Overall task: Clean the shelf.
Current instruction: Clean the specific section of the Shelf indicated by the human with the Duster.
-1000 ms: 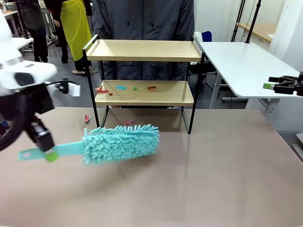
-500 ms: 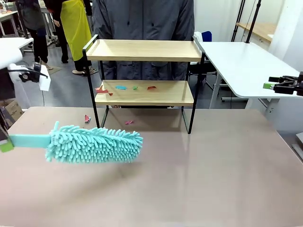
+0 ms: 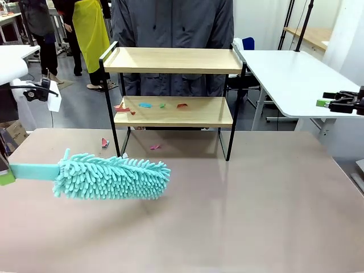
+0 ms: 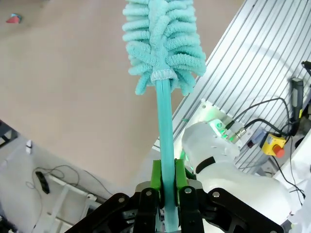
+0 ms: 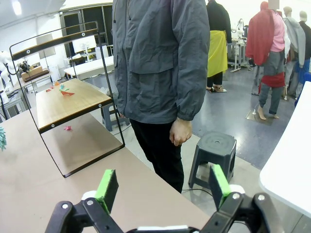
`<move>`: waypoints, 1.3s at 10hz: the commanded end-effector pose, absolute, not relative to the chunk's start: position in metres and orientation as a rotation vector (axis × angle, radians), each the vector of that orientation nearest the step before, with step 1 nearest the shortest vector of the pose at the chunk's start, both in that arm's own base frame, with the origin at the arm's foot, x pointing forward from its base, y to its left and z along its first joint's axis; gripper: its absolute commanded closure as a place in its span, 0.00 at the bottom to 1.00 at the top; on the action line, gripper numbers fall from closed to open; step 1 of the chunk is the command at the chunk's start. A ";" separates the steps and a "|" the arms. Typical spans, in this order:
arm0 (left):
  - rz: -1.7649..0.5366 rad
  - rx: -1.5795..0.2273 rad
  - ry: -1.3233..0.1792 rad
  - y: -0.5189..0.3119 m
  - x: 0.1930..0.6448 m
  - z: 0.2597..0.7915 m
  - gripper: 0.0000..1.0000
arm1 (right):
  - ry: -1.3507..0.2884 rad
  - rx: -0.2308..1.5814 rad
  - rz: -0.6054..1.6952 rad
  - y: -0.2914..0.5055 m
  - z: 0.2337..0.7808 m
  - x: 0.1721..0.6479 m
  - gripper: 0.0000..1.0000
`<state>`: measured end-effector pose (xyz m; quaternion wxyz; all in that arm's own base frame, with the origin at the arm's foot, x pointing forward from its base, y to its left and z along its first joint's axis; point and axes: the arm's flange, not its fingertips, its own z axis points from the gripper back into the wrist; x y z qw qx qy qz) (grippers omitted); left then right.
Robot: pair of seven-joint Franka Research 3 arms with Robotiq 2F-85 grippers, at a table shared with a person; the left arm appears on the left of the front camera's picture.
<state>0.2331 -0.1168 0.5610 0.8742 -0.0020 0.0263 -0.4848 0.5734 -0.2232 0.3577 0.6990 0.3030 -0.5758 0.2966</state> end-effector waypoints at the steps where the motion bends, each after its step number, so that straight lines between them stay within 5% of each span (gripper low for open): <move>1: -1.005 -0.018 0.035 -0.117 0.233 0.561 0.87 | -1.284 0.674 0.664 -0.221 0.360 0.573 0.00; 13: -1.005 -0.018 0.035 -0.117 0.233 0.561 0.87 | -1.284 0.674 0.664 -0.221 0.360 0.573 0.00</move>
